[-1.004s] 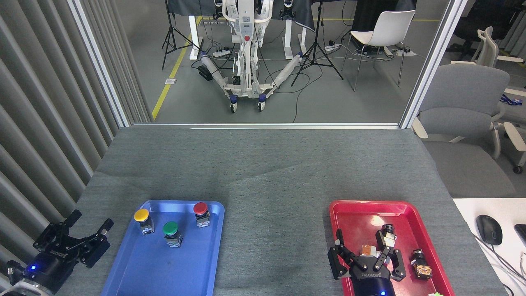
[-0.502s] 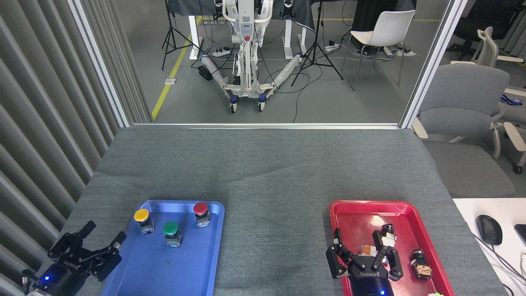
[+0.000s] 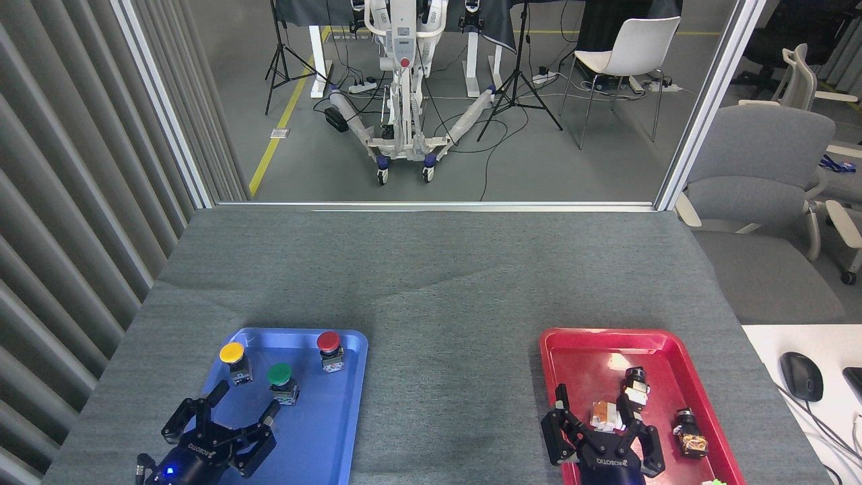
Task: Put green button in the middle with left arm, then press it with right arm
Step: 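Move the left gripper over the green button on the blue tray, then close the left gripper around the green button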
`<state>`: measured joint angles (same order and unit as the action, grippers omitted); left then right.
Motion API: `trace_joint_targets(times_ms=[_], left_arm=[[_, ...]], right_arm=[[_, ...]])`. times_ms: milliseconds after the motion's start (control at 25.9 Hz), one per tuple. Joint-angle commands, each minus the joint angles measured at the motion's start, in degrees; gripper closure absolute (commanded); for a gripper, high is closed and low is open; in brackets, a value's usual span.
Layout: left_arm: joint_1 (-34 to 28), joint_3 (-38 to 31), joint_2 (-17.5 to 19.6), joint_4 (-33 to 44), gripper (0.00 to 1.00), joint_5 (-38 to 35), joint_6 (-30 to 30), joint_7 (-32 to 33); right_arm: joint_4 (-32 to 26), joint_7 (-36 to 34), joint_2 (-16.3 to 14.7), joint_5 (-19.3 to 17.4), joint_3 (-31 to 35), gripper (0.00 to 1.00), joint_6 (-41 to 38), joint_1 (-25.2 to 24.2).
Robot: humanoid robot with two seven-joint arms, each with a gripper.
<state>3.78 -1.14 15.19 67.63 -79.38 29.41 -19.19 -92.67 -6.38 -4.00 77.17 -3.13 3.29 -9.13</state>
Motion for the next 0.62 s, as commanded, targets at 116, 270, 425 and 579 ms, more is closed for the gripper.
trace_joint_targets(times_ms=[116,270,425,579], left_arm=[[0.97,1.93,-3.32,-1.80,0.01,-2.62,-7.79,-0.15],[5.18,1.93,-3.67,-6.90,0.01,-2.19,-8.85,-0.06],[7.21,2.02,-4.20,-11.65,0.00,-1.83,-8.85,-0.24],[7.21,2.90,-4.47,-11.56,0.00,-2.10,-8.67,-0.33]], right_arm=[[-1.64,0.05,-0.40,-3.34,-0.30,0.00,0.93,0.07],[-1.29,0.58,-0.57,-5.98,-0.30,0.00,1.63,0.42],[-1.46,3.39,-0.40,-5.98,-0.12,0.00,0.67,0.42],[-1.46,1.90,-0.84,-5.98,0.23,0.00,-1.97,0.25]])
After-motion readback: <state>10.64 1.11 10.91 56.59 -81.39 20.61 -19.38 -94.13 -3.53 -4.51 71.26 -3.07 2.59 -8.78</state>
